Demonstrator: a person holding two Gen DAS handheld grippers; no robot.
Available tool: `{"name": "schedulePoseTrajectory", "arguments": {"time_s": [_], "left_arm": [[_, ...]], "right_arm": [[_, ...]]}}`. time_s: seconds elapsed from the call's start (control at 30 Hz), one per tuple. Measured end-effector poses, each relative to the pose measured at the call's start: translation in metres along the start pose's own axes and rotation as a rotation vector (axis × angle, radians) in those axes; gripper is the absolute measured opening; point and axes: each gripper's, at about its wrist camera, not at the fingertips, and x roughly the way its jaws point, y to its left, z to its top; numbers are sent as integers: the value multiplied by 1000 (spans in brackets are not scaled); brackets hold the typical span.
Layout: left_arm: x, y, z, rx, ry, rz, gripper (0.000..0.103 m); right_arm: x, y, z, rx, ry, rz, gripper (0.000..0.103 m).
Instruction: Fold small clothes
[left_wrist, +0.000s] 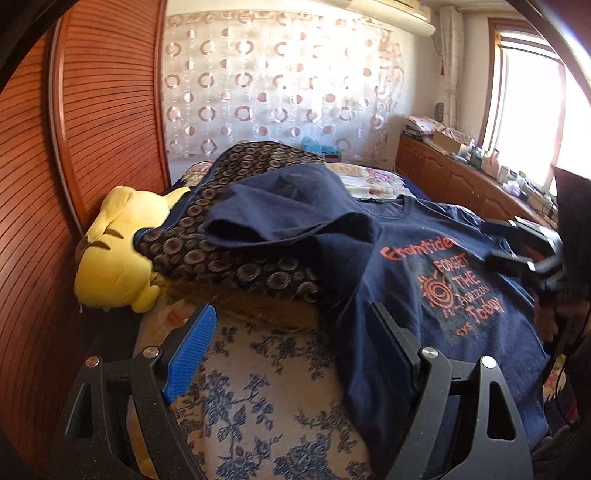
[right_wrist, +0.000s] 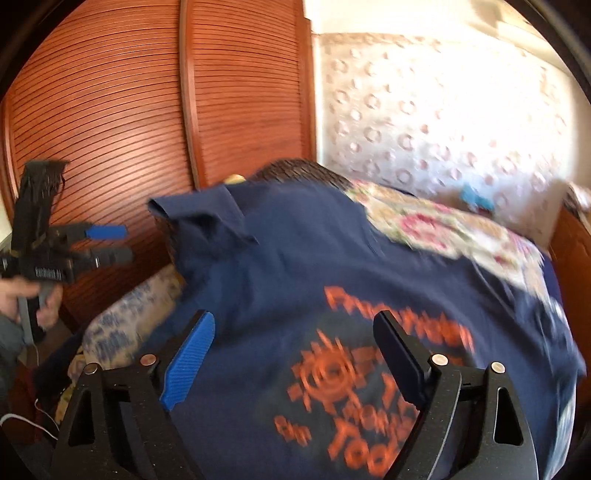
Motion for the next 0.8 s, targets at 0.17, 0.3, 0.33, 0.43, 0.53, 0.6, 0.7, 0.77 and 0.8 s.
{"name": "schedulePoseTrajectory", "arguments": {"time_s": [0.17, 0.3, 0.33, 0.43, 0.53, 0.6, 0.7, 0.77, 0.8], "left_arm": [[-12, 16, -8, -48, -28, 11, 84], [-19, 24, -13, -45, -29, 32, 84], [-19, 26, -14, -45, -29, 34, 84], [-20, 32, -20, -50, -24, 40, 84], [-19, 39, -26, -71, -18, 36, 84], [-17, 42, -30, -78, -14, 35, 84], [-14, 41, -33, -80, -9, 32, 84], [-13, 38, -34, -77, -7, 25, 84], [-12, 37, -35, -74, -7, 21, 84]], "right_arm": [[48, 26, 46, -56, 5, 129, 86], [92, 53, 72, -109, 62, 208, 74], [100, 59, 76, -121, 68, 212, 74], [123, 78, 88, -156, 81, 226, 73], [148, 87, 95, -206, 134, 248, 71], [161, 92, 97, -251, 163, 235, 67], [176, 98, 103, -274, 181, 212, 48], [183, 103, 108, -273, 179, 202, 32], [180, 105, 109, -279, 163, 199, 18]]}}
